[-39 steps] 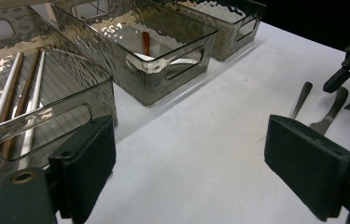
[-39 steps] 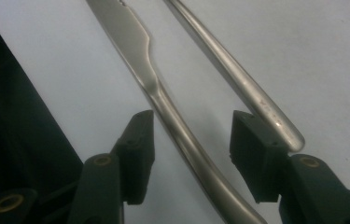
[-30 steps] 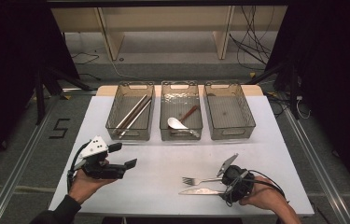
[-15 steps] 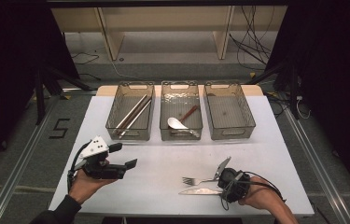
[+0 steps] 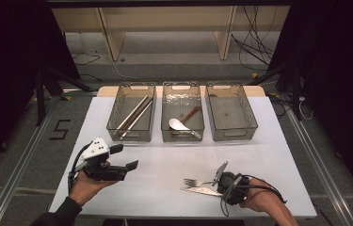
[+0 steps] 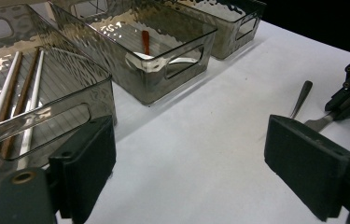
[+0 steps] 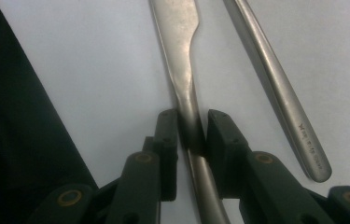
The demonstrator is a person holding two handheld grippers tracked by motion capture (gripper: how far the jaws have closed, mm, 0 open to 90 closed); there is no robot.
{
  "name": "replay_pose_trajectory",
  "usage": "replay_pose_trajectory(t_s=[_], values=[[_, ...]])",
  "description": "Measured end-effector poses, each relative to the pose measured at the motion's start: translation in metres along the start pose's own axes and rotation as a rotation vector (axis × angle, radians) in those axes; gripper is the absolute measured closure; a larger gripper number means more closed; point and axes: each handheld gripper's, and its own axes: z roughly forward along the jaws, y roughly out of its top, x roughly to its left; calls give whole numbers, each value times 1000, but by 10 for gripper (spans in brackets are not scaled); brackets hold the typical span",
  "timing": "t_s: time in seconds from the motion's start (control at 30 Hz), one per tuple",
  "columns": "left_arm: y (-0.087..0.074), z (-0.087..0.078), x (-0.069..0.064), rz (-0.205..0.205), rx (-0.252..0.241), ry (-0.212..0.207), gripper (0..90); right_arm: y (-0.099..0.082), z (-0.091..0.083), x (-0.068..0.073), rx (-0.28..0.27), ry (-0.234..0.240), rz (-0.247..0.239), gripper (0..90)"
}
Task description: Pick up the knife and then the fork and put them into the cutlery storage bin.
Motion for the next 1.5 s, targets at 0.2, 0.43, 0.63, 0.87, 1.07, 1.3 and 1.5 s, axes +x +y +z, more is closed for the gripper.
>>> replay_pose_trajectory(t_s=[0.2,0.43,0.63,0.87,1.07,1.3,1.5], values=[[0,0,0,1,1,0,162,3,0,3,23,-5,-52,800],[0,0,0,1,1,-1,162,3,0,3,14,-3,-64,806],[0,0,0,1,1,0,162,2,-1,3,10,-4,-68,807],[0,0,0,1,1,0,162,2,-6,4,-38,18,-52,807],[0,0,0,1,0,0,162,2,-9,5,-67,20,-43,808],[0,0,1,0,-1,1,162,2,-18,3,-135,14,-33,807],[0,0,0,1,-1,2,162,-2,-32,-2,-213,-6,25,807]])
